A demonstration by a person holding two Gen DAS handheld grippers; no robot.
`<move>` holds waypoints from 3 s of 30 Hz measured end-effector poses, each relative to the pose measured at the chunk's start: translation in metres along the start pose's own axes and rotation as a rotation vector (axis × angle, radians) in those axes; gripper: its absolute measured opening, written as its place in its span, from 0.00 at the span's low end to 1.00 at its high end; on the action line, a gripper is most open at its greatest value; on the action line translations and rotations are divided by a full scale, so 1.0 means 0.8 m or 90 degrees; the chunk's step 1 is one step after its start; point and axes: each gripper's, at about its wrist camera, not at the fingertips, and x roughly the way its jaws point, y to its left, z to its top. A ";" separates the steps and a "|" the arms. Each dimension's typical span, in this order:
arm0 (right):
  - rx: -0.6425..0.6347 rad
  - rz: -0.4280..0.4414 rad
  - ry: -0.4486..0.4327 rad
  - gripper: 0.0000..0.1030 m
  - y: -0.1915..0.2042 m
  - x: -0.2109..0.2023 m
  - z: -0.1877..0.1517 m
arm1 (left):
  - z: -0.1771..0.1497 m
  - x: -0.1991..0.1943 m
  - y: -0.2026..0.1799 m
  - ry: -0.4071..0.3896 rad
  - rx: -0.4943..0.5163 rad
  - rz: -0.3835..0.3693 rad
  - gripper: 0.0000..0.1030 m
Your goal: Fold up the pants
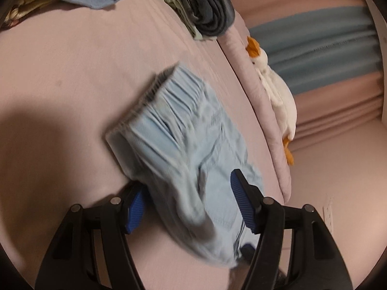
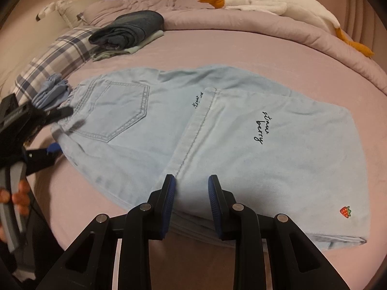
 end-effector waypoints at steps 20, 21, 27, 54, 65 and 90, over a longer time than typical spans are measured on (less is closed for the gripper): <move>-0.011 0.007 -0.017 0.27 0.005 0.012 0.053 | 0.005 -0.020 -0.039 0.014 0.208 0.007 0.23; -0.015 0.003 -0.014 0.27 0.007 0.020 0.063 | 0.003 -0.021 -0.044 0.012 0.227 0.009 0.23; -0.017 0.002 0.010 0.16 0.017 0.067 0.122 | 0.001 -0.021 -0.052 0.009 0.283 0.013 0.23; -0.196 -0.054 0.149 0.12 0.128 0.026 -0.007 | -0.007 -0.017 -0.088 0.021 0.374 0.040 0.23; -0.075 -0.003 0.092 0.12 0.078 0.010 -0.033 | -0.029 -0.022 -0.152 0.010 0.454 0.012 0.23; 0.604 0.443 -0.116 0.56 -0.109 -0.013 -0.113 | -0.142 0.071 -0.247 0.142 0.658 -0.017 0.27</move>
